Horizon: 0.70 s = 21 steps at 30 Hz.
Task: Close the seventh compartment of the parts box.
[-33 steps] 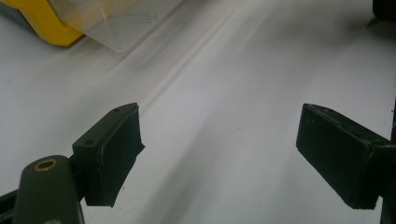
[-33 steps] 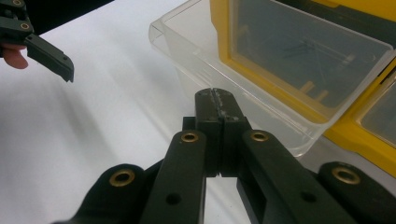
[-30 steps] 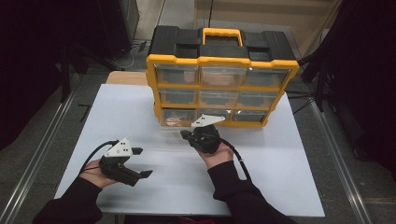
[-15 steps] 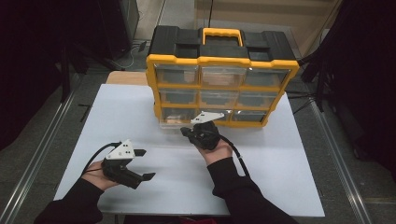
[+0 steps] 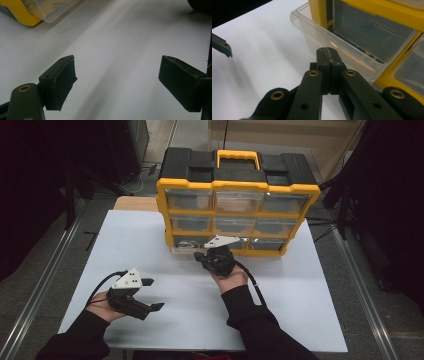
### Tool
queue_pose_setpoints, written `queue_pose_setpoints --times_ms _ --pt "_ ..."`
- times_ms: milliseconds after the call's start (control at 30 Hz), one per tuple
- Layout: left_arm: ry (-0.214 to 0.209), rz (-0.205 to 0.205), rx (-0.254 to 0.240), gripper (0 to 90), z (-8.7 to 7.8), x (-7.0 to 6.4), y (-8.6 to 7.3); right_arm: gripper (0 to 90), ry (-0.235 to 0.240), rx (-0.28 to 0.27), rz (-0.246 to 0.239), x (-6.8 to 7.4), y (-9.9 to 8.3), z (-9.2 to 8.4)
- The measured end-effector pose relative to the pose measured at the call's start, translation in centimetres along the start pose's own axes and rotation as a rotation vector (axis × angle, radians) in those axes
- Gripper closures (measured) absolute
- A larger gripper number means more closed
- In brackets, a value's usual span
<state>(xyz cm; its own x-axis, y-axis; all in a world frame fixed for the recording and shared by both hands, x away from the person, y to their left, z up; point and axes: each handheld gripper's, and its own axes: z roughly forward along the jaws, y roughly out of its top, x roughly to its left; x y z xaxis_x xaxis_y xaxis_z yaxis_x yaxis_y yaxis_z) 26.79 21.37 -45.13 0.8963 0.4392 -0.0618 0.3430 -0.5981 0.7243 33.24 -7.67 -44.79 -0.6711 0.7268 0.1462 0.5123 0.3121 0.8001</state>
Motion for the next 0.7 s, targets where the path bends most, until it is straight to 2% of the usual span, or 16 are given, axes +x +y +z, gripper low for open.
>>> queue_pose_setpoints --times_ms 367,700 --pt "0.004 -0.002 0.001 14.0 -0.02 0.07 -0.06 90.0 -0.017 -0.013 0.022 -0.52 0.53 0.49" --pt "0.006 0.000 0.006 14.0 -0.03 0.10 -0.11 90.0 -0.050 -0.014 0.016 -0.80 1.04 0.96"
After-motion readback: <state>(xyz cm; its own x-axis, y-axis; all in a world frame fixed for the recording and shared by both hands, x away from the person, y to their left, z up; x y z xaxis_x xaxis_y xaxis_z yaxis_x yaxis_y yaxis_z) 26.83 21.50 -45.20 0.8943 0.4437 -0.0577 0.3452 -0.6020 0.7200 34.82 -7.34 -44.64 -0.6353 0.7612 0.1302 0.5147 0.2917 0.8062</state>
